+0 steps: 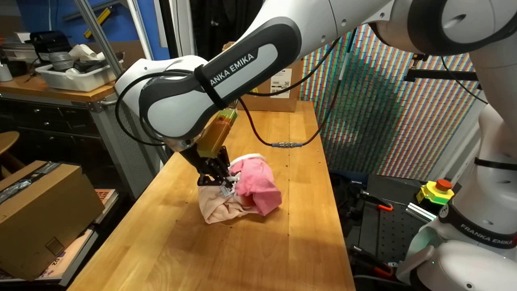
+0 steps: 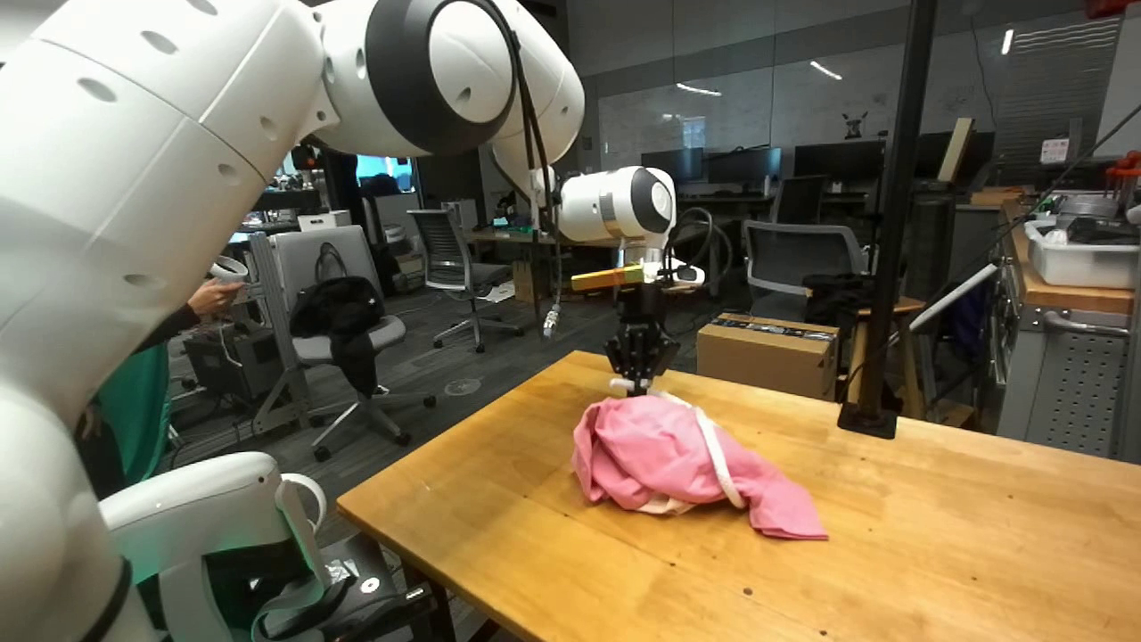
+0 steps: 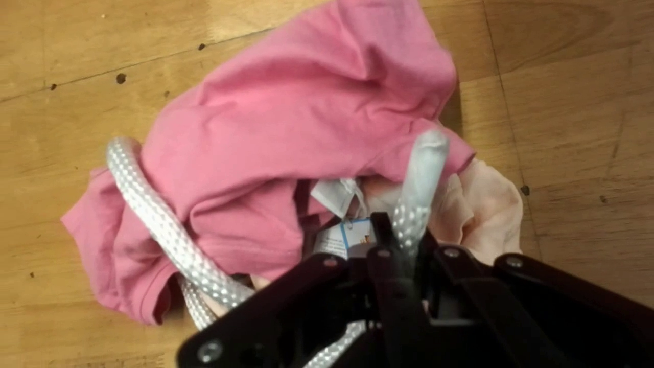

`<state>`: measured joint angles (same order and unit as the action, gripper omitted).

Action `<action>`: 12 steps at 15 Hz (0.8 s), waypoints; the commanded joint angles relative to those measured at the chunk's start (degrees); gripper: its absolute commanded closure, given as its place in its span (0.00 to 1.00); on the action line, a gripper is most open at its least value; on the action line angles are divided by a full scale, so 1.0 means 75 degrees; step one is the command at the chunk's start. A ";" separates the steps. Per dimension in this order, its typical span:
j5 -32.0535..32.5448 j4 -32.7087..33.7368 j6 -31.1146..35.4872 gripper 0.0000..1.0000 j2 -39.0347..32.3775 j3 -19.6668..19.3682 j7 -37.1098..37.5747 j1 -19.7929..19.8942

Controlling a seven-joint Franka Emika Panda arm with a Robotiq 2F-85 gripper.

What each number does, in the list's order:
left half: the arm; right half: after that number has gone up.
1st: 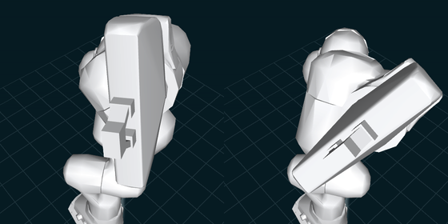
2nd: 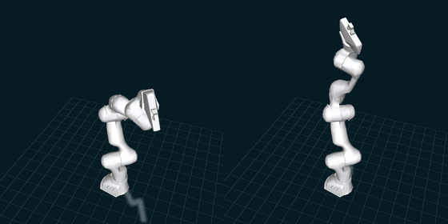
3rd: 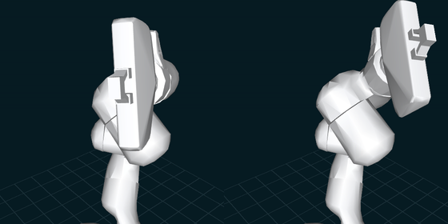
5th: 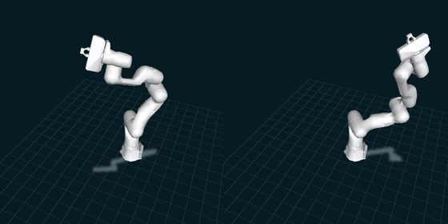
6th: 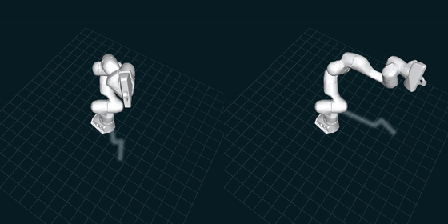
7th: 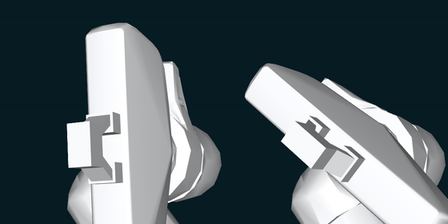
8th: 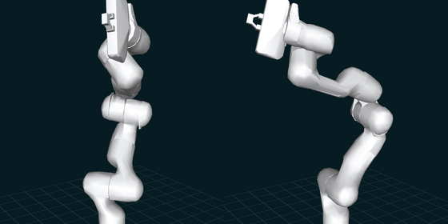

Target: Spread the objects and the clothes across the table

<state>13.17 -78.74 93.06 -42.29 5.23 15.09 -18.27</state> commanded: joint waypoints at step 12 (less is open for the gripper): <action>0.2484 0.0312 -0.0143 0.91 0.1131 -0.0655 0.1325 -0.0929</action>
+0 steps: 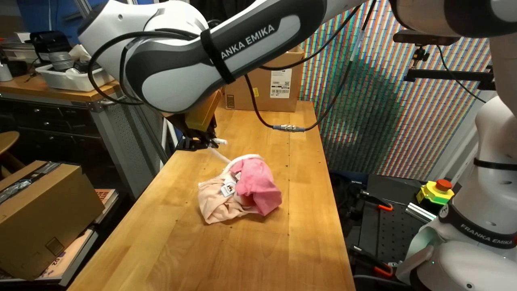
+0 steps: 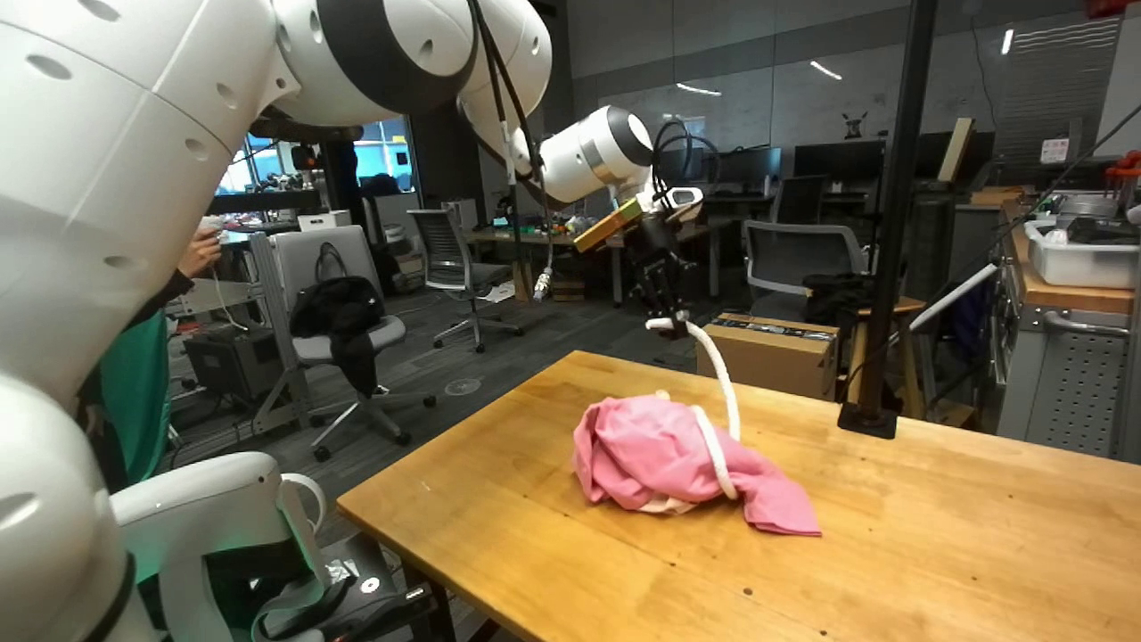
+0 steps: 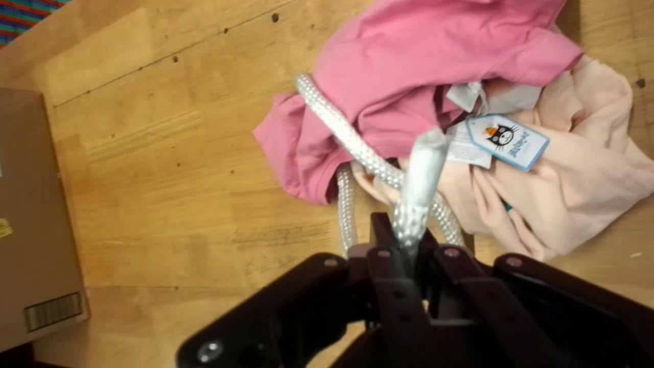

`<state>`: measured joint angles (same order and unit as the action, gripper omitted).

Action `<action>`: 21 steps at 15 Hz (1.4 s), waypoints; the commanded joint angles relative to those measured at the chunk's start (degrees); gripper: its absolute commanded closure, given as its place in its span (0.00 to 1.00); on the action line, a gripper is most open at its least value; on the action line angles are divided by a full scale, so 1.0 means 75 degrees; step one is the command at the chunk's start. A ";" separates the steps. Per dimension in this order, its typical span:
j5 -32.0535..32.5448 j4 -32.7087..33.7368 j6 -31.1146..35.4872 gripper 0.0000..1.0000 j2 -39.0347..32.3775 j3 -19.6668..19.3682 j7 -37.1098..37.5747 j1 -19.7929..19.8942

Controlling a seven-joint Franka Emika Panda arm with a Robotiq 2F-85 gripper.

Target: Spread the objects and the clothes across the table

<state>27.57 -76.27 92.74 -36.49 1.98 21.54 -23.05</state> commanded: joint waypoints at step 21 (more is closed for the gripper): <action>0.3262 0.1939 -0.3498 0.91 0.1897 0.0277 0.0327 -0.0055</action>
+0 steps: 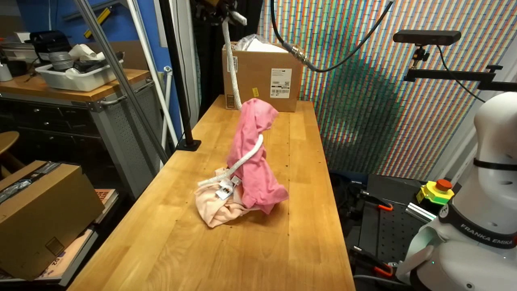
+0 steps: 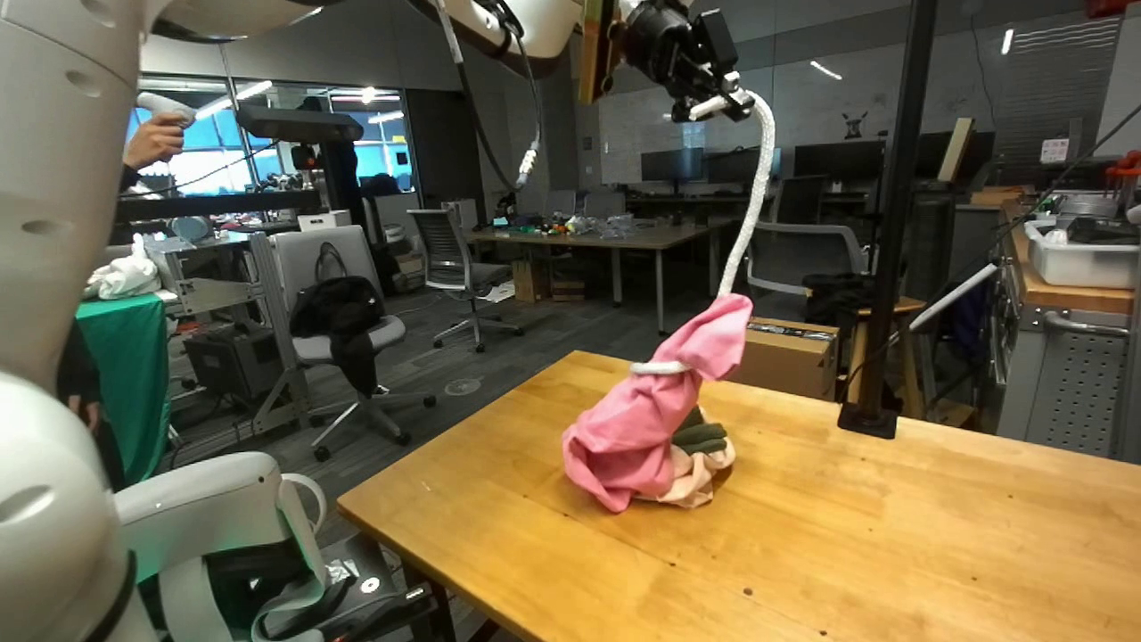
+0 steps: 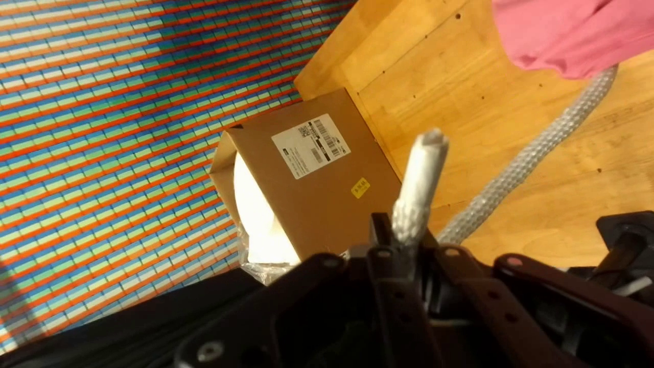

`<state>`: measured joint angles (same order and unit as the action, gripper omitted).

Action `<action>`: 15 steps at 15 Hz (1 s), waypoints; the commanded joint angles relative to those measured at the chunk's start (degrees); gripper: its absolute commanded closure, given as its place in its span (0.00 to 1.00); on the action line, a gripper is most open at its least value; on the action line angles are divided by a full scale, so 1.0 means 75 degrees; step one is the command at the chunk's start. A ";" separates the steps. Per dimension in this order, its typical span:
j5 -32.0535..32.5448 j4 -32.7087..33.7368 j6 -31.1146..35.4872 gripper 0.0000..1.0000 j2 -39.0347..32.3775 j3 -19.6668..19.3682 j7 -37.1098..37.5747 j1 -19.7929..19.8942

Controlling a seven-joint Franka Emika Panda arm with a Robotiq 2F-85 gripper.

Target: Spread the objects and the clothes across the table

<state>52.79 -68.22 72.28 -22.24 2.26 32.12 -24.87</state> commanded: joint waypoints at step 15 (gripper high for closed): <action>0.1282 0.4432 -0.3112 0.91 -0.0449 -0.0346 -0.5020 0.0159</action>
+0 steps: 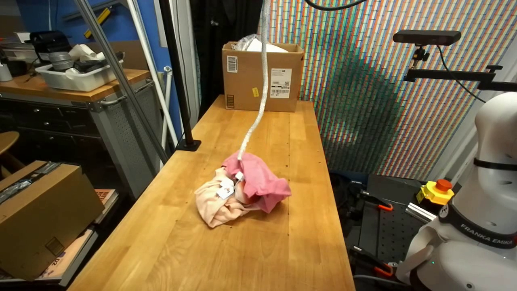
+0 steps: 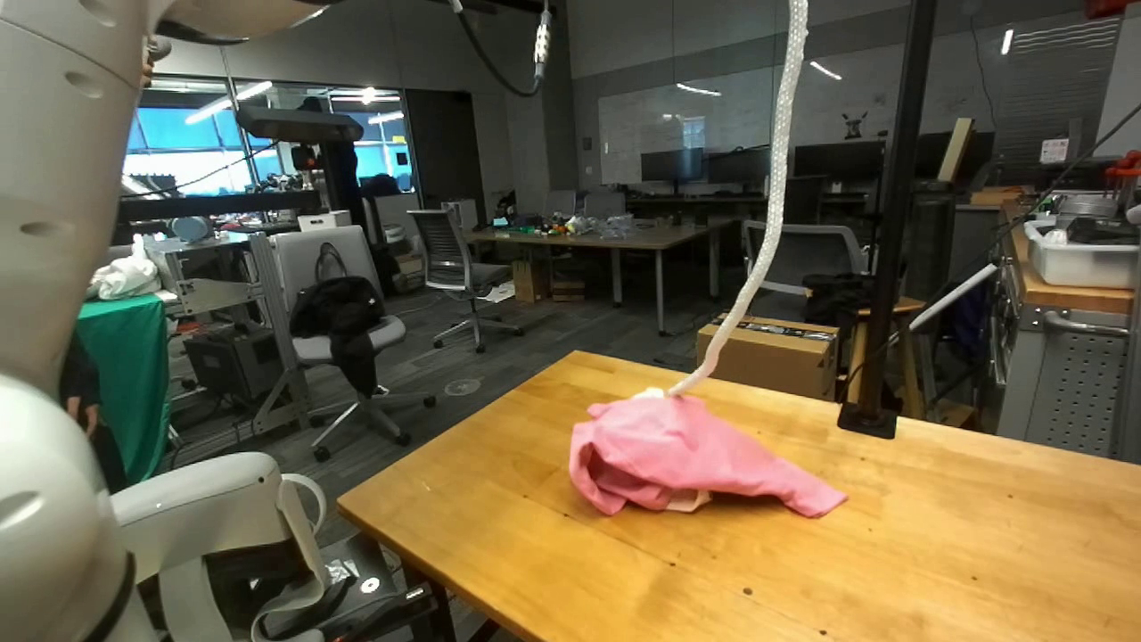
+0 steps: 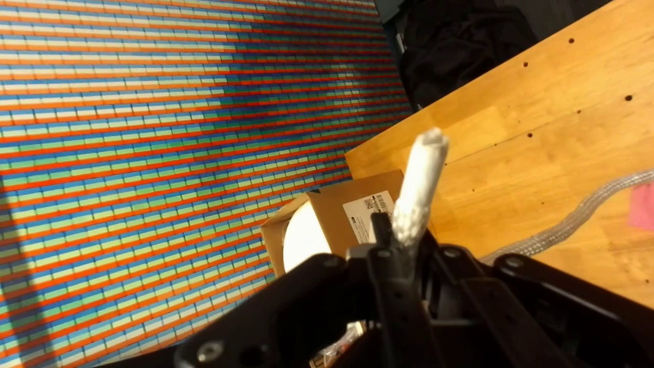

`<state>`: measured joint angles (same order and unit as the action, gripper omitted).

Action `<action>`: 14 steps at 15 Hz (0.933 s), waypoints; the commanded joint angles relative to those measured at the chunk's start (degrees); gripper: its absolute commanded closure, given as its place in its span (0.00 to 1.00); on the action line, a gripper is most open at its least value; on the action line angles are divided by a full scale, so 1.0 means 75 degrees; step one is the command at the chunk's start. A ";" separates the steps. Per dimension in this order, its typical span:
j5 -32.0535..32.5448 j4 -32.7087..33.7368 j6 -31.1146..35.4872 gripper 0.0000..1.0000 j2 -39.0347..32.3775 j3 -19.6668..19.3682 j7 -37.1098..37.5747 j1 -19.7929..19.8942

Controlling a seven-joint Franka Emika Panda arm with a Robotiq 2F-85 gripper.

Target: Spread the objects and the clothes across the table

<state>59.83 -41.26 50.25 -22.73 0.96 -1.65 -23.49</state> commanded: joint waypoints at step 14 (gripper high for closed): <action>0.0369 0.0151 0.1559 0.93 -0.0402 -0.0211 -0.1229 0.1077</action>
<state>63.12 -38.99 56.85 -25.16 -0.75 -8.33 -17.73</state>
